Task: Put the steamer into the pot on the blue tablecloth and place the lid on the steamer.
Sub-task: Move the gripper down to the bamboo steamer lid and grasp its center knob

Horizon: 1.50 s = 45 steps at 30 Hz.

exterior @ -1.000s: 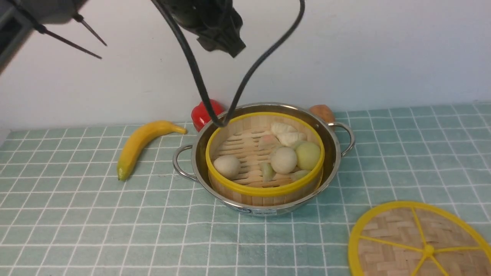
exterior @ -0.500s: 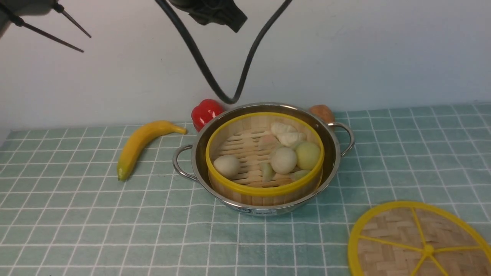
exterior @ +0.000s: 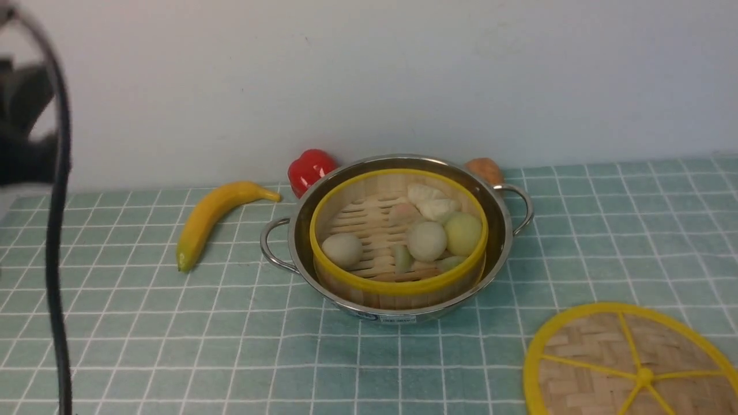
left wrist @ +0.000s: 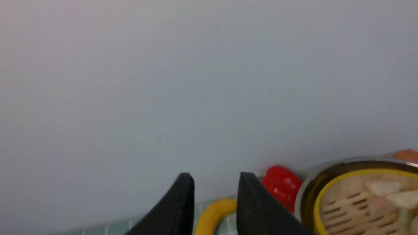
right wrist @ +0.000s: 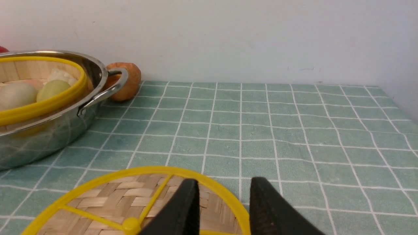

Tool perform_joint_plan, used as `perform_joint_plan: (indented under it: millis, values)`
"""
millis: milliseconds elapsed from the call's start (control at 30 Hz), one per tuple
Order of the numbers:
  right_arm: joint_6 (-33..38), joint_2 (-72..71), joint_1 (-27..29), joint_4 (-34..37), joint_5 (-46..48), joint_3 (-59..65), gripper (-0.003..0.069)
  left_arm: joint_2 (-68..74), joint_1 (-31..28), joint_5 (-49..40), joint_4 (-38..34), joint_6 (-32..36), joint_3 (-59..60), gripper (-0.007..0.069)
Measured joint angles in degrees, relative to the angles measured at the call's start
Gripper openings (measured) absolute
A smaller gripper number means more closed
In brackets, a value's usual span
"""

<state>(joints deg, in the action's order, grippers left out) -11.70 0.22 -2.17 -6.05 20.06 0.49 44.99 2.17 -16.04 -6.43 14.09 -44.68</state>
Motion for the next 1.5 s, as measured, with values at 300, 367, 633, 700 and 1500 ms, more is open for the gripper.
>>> perform_joint_plan:
  millis: [300,367,633,700,1500]
  values:
    - [0.0,0.0,0.0,0.0,0.0,0.0,0.0243,-35.9,-9.3,1.1,-3.9,0.2,34.8,0.0234]
    - [0.0,0.0,0.0,0.0,0.0,0.0,0.0243,-41.0,-9.3,-0.2,-3.9,0.2,37.5,0.0241]
    - [0.0,0.0,0.0,0.0,-0.3,0.0,0.0243,-43.7,-9.3,-5.5,-3.8,0.4,40.6,0.0243]
    - [0.0,0.0,0.0,0.0,-0.3,0.0,0.0243,-42.2,-9.3,-5.5,-3.7,0.4,41.0,0.0243]
    - [0.0,0.0,0.0,0.0,-0.4,0.0,0.0244,-44.9,-9.3,-4.9,3.4,-12.2,45.1,0.0242]
